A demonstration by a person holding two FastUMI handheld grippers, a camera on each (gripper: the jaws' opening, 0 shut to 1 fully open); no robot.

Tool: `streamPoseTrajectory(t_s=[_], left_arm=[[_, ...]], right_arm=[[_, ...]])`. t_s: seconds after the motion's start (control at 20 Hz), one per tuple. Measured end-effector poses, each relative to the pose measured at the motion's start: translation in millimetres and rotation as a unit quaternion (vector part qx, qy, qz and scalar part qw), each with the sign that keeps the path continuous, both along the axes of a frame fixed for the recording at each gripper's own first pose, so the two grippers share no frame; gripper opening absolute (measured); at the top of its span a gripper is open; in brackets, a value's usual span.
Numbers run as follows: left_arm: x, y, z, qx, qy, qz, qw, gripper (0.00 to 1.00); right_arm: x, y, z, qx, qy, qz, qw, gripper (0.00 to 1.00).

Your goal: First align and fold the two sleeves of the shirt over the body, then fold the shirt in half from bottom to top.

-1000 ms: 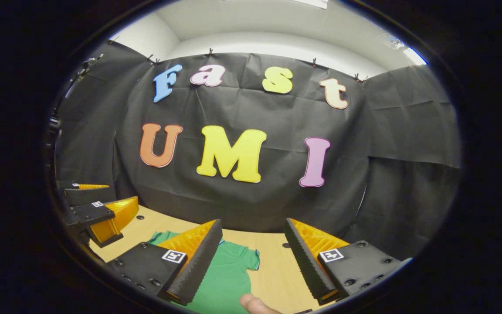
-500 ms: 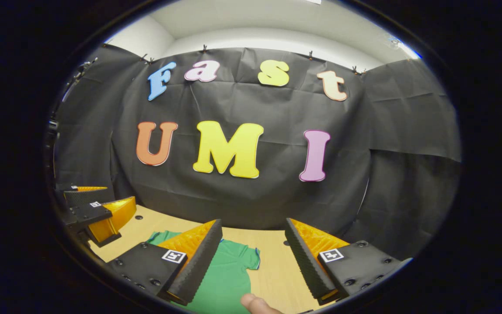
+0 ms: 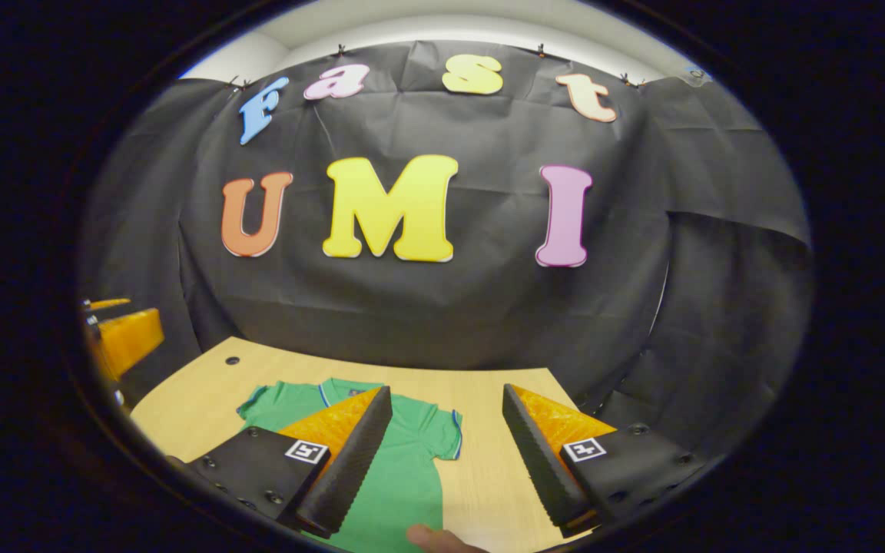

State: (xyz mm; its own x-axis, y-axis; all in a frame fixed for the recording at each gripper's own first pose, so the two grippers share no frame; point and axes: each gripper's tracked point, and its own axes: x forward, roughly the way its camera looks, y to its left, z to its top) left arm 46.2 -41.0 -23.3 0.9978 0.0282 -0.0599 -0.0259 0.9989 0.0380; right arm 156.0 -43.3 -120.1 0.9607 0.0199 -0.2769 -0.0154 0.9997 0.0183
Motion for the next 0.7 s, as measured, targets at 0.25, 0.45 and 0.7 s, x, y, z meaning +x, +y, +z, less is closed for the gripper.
streamPoseTrajectory(t_s=[0.25, 0.45, 0.7], left_arm=[[-2, 13, -17, -0.002, 0.026, 0.045, 0.999, 0.99], [-5, 13, -29, -0.003, 0.049, 0.079, 0.996, 0.99], [-7, 5, -31, 0.002, 0.056, 0.115, 0.992, 0.99]], right_arm=[[67, -17, -79, -0.004, 0.068, 0.005, 0.998, 0.95], [113, -26, -137, 0.018, 0.125, 0.003, 0.992, 0.95], [155, -39, -211, 0.019, 0.192, 0.013, 0.981, 0.98]])
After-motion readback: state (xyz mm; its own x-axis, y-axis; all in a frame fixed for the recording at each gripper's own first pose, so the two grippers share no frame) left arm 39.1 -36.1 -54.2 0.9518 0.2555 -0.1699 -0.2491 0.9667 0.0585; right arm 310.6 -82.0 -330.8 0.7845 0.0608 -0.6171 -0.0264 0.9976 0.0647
